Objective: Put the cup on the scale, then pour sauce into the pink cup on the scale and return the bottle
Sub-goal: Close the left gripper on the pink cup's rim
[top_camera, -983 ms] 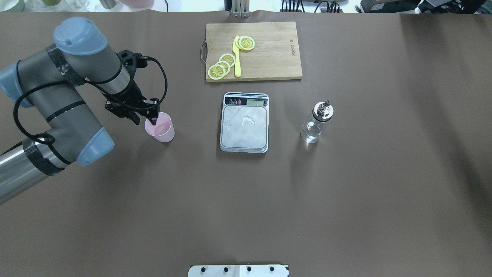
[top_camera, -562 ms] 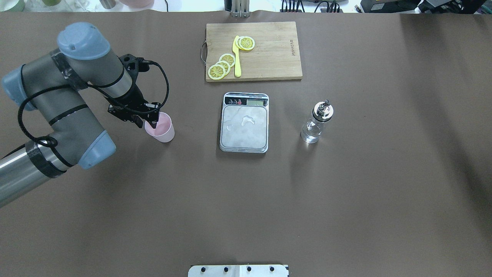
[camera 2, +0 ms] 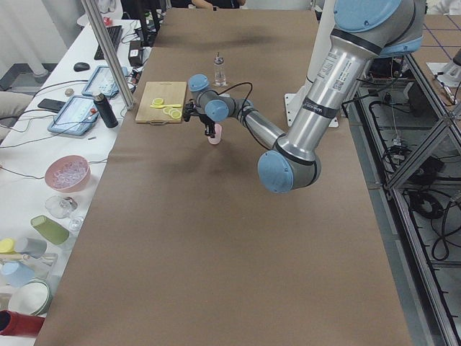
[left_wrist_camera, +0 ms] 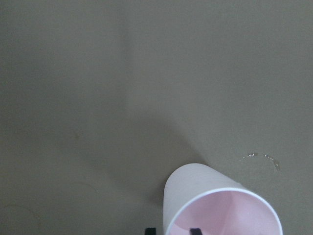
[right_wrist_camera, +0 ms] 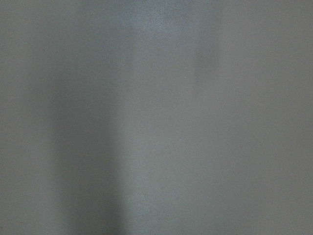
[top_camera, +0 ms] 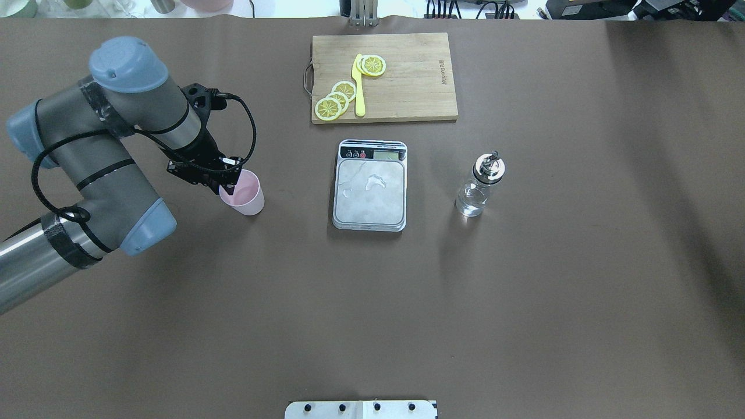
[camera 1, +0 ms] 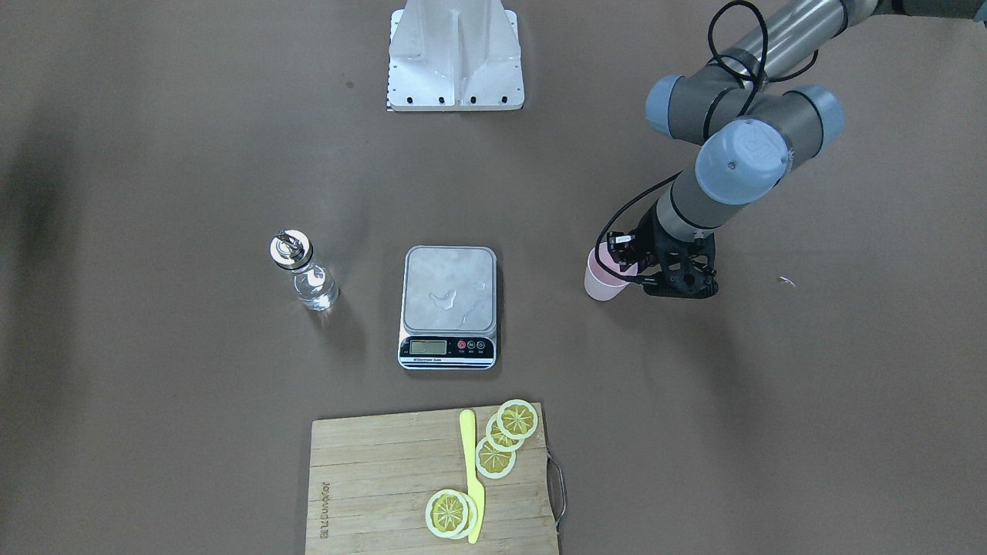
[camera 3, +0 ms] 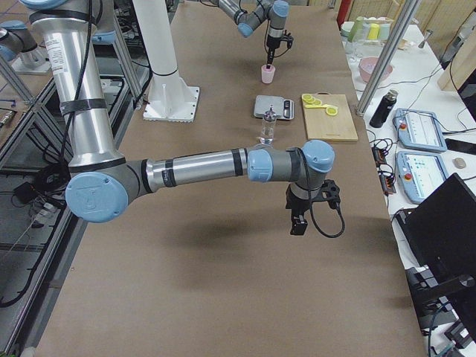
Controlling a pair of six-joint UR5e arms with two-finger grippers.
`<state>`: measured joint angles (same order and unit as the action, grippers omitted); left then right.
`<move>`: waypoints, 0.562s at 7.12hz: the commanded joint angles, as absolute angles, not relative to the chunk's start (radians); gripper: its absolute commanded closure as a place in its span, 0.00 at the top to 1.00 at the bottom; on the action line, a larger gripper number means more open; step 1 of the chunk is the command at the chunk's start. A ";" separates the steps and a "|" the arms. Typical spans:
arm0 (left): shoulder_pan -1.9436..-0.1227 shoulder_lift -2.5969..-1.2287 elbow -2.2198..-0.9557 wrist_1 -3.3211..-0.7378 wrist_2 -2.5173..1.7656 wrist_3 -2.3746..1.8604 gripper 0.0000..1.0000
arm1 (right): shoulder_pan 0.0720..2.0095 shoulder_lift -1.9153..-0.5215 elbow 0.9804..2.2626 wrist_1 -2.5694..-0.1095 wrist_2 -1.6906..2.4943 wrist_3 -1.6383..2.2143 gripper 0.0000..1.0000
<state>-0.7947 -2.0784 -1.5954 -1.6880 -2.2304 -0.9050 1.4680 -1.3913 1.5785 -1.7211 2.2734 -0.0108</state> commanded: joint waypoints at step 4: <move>-0.795 -2.111 -1.611 -1.687 -2.230 -0.980 0.00 | 1.468 -1.393 1.577 -1.721 2.273 -0.011 1.00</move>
<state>-0.7958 -2.0945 -1.6068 -1.6898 -2.2304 -0.9353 1.4680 -1.3916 1.5777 -1.7211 2.2734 -0.0107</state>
